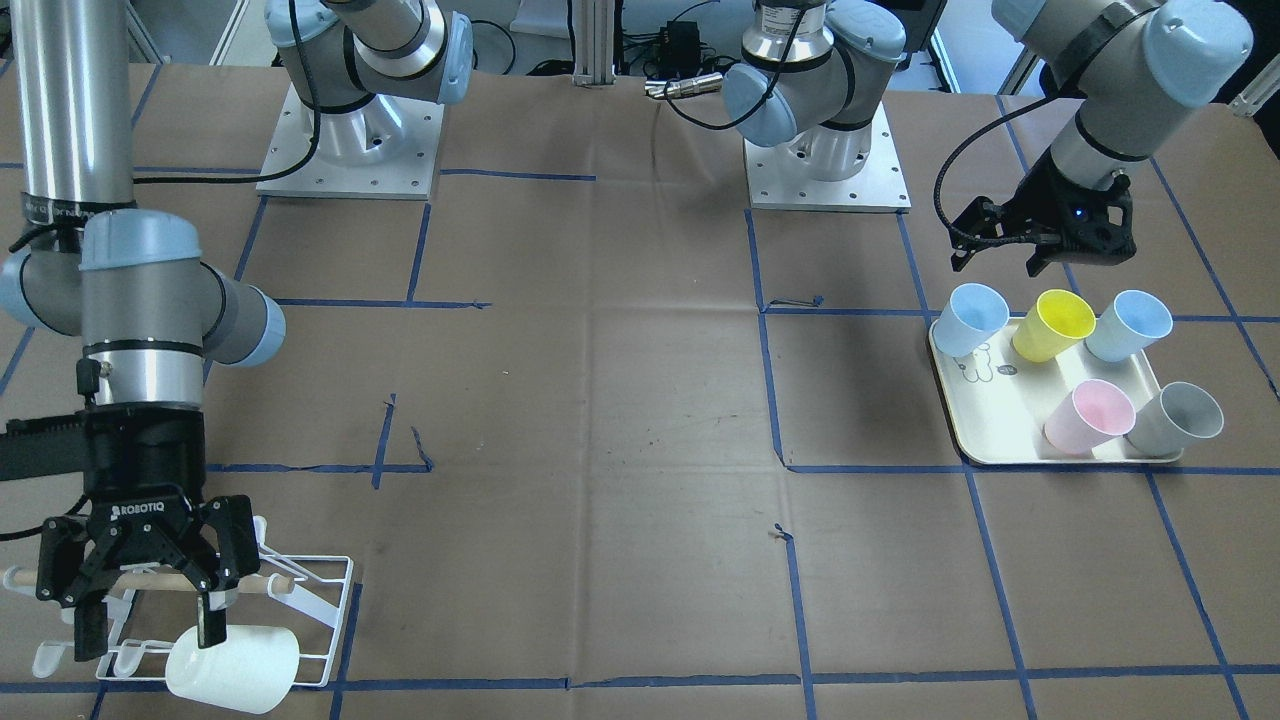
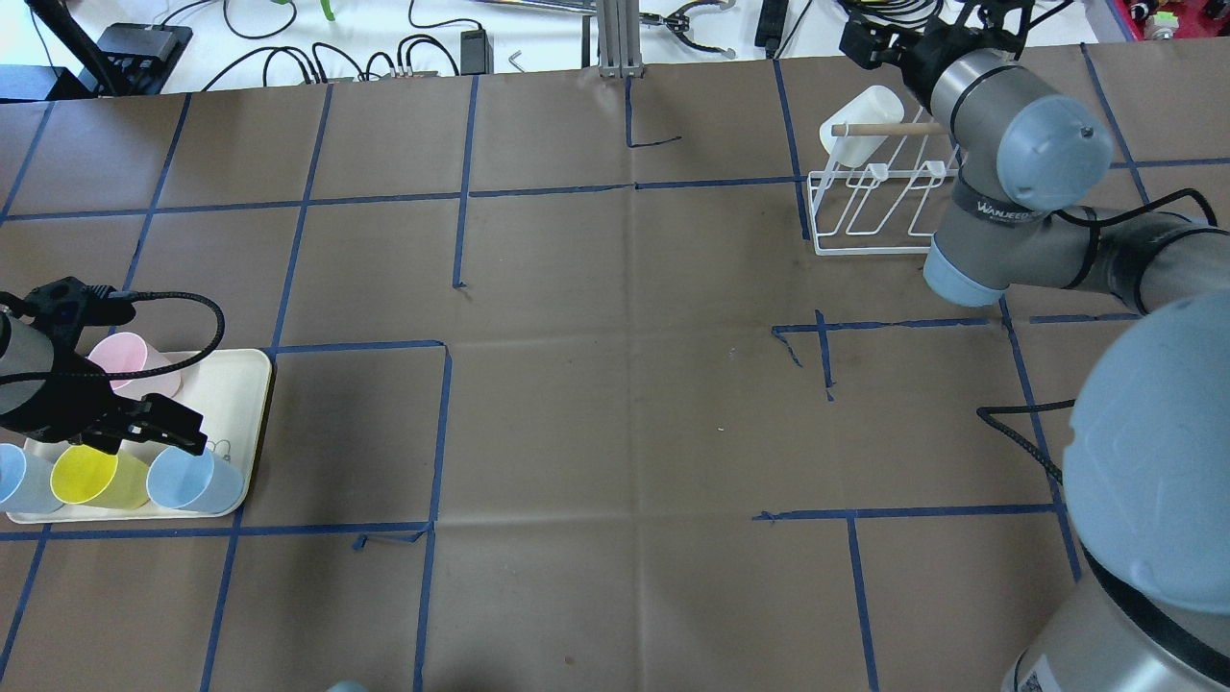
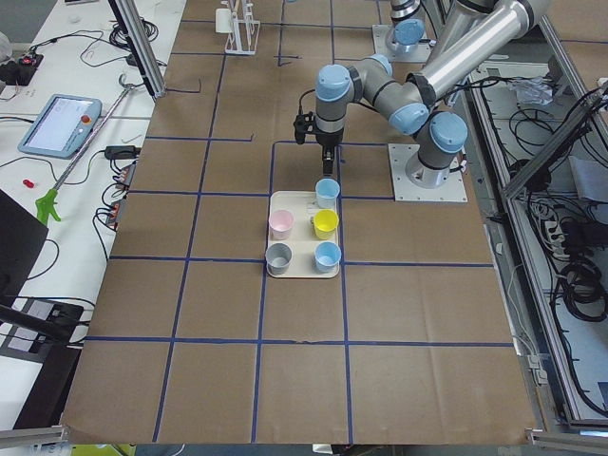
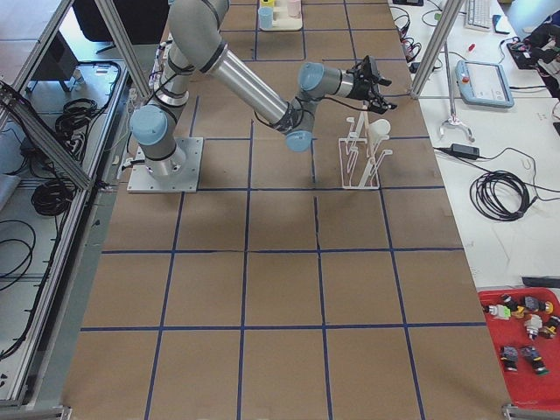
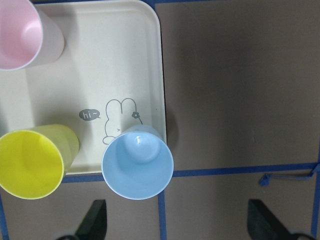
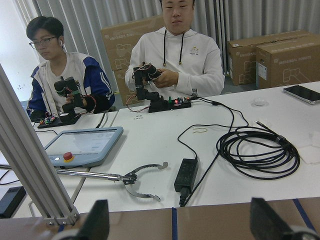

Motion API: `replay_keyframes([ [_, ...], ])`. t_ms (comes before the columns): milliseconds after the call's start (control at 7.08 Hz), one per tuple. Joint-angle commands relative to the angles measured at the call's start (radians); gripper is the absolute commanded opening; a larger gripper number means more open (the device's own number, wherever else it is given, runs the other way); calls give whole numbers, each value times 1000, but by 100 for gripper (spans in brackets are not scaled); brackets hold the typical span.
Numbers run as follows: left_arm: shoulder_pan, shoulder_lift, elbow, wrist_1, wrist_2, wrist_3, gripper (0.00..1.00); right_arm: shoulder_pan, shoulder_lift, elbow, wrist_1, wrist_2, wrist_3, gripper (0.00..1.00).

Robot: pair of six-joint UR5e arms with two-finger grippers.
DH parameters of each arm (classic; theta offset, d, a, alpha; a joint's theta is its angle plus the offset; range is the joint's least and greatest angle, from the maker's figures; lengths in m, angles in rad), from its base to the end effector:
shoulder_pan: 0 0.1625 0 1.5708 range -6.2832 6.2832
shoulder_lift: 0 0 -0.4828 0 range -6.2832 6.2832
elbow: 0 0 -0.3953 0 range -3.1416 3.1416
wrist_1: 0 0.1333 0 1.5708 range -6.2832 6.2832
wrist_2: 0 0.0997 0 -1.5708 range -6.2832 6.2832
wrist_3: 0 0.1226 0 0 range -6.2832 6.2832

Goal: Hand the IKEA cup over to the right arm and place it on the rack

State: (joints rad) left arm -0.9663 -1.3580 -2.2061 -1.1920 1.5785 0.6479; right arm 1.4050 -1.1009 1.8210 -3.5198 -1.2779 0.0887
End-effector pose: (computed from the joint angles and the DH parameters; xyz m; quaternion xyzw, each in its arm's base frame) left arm 0.0916 -0.3655 0.3455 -0.0218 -0.9995 -0.0200 0.0097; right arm 0.0575 -0.6786 0.3869 0.0191 0.8125 -0.5745 0.0972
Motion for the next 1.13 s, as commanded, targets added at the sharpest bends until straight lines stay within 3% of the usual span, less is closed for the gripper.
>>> replay_keyframes([
  [0, 1, -6, -120, 122, 0, -2, 99, 49, -138, 15, 79, 3, 11, 100],
  [282, 3, -62, -182, 268, 3, -1, 99, 130, -305, 96, 177, 0, 141, 100],
  [424, 3, -76, -185, 279, 5, -1, 99, 161, -362, 154, 176, 0, 236, 100],
  [847, 4, -82, -178, 281, 9, -1, 96, 256, -390, 218, 92, -29, 638, 100],
  [989, 4, -90, -173, 282, 9, -1, 83, 282, -389, 236, 72, -81, 825, 100],
])
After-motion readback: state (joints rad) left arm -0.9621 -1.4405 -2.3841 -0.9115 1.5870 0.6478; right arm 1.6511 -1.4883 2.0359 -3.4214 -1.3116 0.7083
